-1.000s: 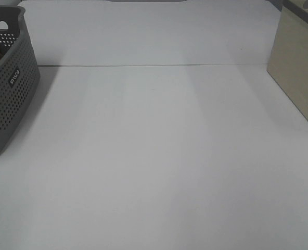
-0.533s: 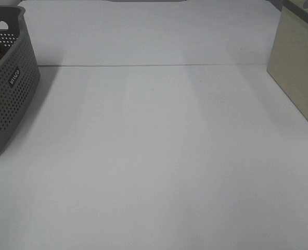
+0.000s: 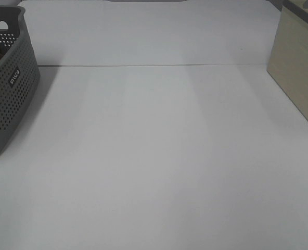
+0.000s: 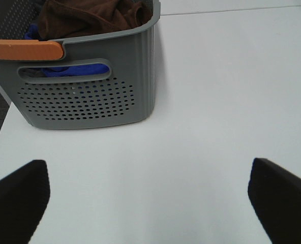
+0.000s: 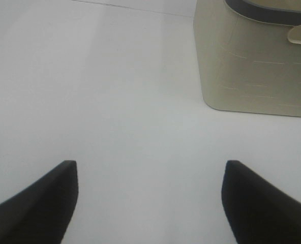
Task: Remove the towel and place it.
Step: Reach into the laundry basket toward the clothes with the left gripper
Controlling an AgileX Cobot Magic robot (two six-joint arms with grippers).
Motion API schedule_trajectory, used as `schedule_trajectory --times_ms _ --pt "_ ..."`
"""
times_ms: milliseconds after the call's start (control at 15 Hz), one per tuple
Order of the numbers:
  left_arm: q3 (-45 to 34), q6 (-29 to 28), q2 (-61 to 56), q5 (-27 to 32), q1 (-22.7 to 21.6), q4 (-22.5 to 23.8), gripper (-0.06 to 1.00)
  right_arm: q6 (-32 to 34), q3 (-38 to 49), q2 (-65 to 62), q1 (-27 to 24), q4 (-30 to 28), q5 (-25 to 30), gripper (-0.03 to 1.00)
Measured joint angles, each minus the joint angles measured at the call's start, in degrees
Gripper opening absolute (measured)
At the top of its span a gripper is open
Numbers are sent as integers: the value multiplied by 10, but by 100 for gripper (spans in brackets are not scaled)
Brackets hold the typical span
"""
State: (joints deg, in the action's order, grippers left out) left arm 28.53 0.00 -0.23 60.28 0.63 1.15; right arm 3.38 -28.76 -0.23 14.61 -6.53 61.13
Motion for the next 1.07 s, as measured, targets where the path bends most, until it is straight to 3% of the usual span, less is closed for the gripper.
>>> schedule_trajectory --times_ms 1067 --pt "0 3 0 0 0 0 99 0 0 0 0 0 0 76"
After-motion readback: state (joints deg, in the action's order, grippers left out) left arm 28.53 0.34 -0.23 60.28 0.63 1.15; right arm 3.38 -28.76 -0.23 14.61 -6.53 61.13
